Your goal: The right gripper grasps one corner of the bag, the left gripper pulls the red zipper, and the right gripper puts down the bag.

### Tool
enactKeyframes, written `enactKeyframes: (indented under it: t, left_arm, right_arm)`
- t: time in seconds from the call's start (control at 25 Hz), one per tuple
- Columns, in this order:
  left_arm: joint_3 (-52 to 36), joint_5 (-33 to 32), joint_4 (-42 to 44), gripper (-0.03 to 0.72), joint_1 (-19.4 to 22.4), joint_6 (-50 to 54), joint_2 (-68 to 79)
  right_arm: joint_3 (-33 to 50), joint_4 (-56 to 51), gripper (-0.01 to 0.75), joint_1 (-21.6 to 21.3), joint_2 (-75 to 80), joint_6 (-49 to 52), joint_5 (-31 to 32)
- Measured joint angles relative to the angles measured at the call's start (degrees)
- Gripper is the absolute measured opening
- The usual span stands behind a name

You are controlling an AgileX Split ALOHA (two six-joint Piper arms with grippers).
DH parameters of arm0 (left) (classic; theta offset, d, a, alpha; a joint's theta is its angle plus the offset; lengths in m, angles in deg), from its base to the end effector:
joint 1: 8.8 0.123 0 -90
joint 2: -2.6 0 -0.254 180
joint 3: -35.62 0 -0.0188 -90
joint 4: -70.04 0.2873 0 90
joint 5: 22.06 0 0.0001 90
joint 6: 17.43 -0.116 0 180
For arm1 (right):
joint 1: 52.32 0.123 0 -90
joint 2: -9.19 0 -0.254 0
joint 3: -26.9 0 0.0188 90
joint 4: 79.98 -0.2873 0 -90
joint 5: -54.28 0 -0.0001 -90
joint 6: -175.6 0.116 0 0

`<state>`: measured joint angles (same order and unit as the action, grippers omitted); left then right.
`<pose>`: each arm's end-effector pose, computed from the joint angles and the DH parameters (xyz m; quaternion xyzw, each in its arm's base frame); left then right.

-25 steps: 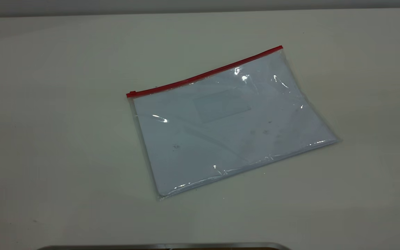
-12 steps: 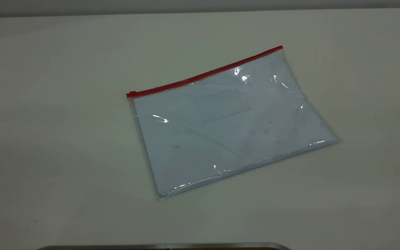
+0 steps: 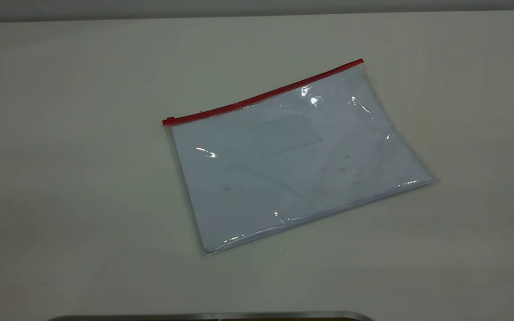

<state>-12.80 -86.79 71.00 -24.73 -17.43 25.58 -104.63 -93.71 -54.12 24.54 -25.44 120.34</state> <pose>0.1089 -0.0293 0.2479 0.1290 0.9186 -0.0435 0.3711 0.0930 0.0223 0.2621 -0.1526 0.8863 0.0339 0.4359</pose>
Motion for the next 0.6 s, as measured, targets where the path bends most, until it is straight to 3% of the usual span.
enactKeyframes:
  t: [0.6]
  left_arm:
    - [0.0,0.2,0.0,0.586,0.0,-0.4,-0.2]
  right_arm:
    - [0.0,0.0,0.578,0.0,0.0,0.0,-0.1]
